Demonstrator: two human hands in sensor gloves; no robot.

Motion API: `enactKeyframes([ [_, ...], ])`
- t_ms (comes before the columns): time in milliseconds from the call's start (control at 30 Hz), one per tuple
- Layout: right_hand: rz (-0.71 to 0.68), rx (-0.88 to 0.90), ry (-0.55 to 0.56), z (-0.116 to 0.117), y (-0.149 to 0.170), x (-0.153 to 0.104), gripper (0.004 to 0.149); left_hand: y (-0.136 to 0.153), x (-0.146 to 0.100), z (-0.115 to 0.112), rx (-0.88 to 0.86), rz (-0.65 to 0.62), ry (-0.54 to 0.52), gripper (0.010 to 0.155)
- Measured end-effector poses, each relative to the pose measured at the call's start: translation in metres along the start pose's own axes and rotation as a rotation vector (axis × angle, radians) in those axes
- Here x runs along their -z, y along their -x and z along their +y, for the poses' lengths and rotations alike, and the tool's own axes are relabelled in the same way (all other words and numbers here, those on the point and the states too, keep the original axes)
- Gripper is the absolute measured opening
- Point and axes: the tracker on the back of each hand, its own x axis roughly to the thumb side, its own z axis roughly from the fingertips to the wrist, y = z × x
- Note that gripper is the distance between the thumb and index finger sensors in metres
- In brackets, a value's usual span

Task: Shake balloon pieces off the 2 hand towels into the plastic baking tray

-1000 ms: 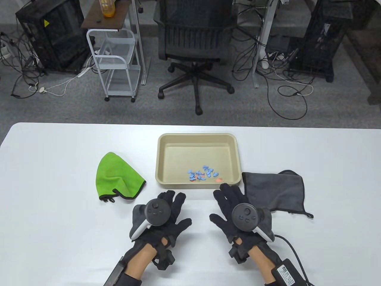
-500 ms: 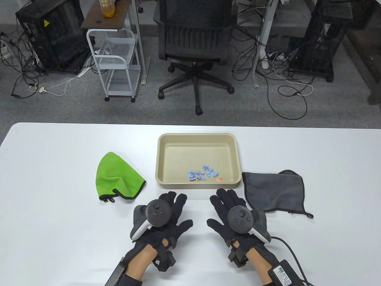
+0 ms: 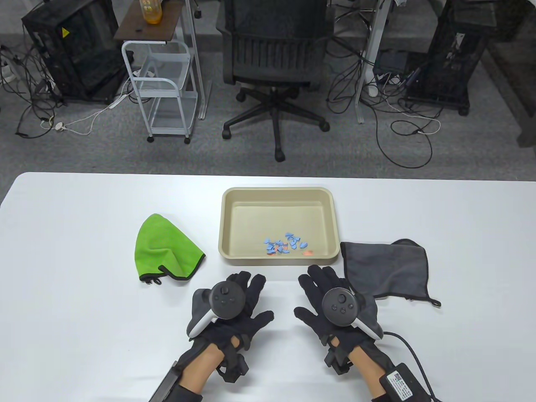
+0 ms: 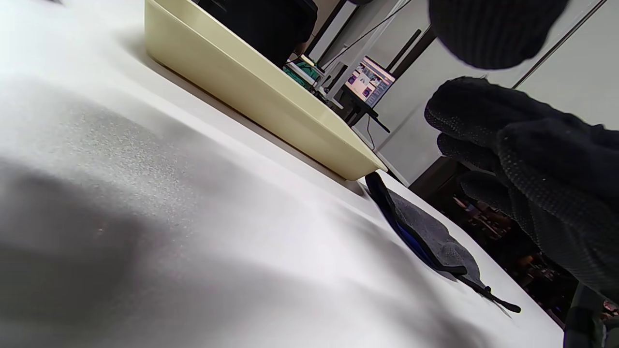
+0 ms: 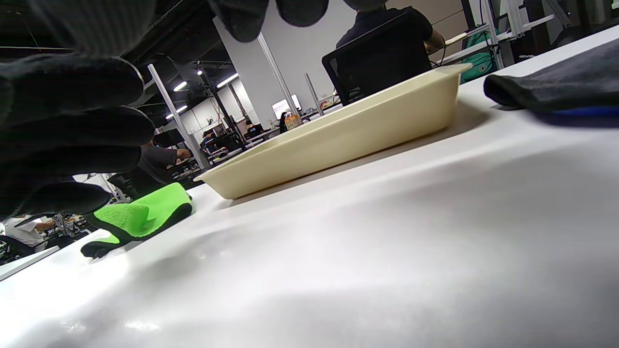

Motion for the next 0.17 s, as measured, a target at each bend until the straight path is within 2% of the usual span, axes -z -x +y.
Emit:
enactKeyframes([
  [167, 0.002, 0.004, -0.005, 0.0005, -0.0001, -0.0001, 0.076, 0.0000, -0.0001, -0.0006, 0.002, 0.004, 0.008, 0.086],
])
